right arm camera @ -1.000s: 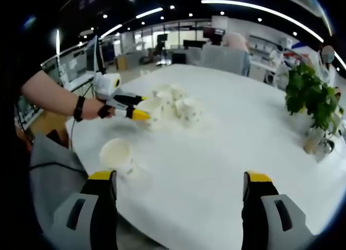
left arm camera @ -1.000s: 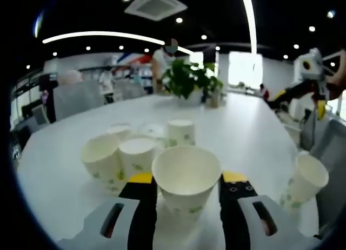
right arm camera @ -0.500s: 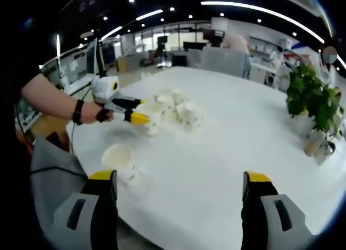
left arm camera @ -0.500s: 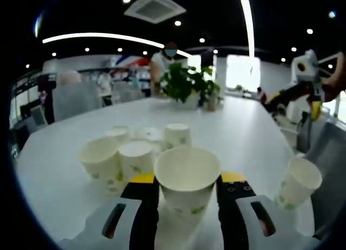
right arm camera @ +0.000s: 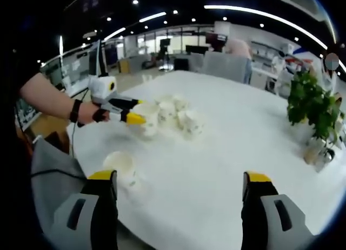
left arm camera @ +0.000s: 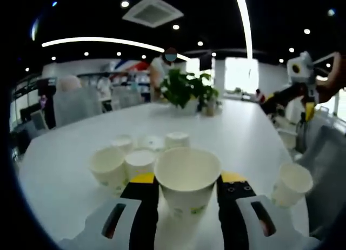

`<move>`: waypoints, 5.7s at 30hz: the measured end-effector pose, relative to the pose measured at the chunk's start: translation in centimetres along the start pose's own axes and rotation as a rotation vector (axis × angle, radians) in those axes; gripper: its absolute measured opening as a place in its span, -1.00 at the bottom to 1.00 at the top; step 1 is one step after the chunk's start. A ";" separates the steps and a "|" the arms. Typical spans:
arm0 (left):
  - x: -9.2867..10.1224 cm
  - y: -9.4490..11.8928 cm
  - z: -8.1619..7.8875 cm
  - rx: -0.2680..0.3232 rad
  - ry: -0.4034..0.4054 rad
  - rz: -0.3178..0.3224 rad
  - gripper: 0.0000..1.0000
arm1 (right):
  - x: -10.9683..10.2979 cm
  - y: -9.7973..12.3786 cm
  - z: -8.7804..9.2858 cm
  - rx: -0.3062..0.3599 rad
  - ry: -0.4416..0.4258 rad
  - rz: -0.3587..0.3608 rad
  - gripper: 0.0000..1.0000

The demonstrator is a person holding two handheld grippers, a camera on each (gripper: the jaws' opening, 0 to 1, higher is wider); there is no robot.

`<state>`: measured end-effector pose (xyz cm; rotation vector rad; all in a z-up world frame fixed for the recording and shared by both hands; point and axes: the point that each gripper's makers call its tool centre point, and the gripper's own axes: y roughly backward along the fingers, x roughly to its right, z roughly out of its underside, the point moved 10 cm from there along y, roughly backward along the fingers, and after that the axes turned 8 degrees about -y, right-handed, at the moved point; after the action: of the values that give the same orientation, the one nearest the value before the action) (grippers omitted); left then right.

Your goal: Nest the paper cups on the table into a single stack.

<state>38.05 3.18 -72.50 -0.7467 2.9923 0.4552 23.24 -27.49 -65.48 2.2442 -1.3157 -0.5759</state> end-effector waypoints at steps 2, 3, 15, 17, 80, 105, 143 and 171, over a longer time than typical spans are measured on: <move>-0.1 0.2 -0.4 0.004 -0.001 0.003 -0.19 | 0.1 0.0 -0.6 0.013 0.004 -0.001 0.89; -0.1 0.4 -0.7 0.008 -0.004 0.005 -0.19 | 0.1 0.0 -0.9 0.020 0.006 -0.003 0.89; -0.5 2.7 -4.5 0.017 -0.032 0.037 -0.19 | 0.3 -0.1 -2.8 0.089 0.012 -0.018 0.88; -0.4 3.1 -5.4 0.034 -0.030 0.049 -0.19 | 0.3 -0.1 -3.0 0.096 0.005 -0.018 0.88; 9.9 5.1 -8.8 0.118 -0.020 0.304 -0.19 | 0.4 1.8 -3.0 0.130 -0.017 -0.005 0.79; 11.4 3.9 -5.9 0.098 0.025 0.328 -0.18 | 0.6 2.9 -1.9 0.093 -0.012 0.015 0.76; 12.2 1.7 -2.7 0.033 0.004 0.374 -0.17 | 0.8 3.1 -0.9 0.052 -0.019 0.023 0.72; 12.6 1.0 -0.1 -0.064 -0.041 0.375 -0.14 | 0.6 3.4 -0.3 0.033 -0.030 0.019 0.67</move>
<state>26.42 -1.75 -73.30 -0.1699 3.0921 0.5693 21.36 -29.39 -63.32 2.2553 -1.3691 -0.5872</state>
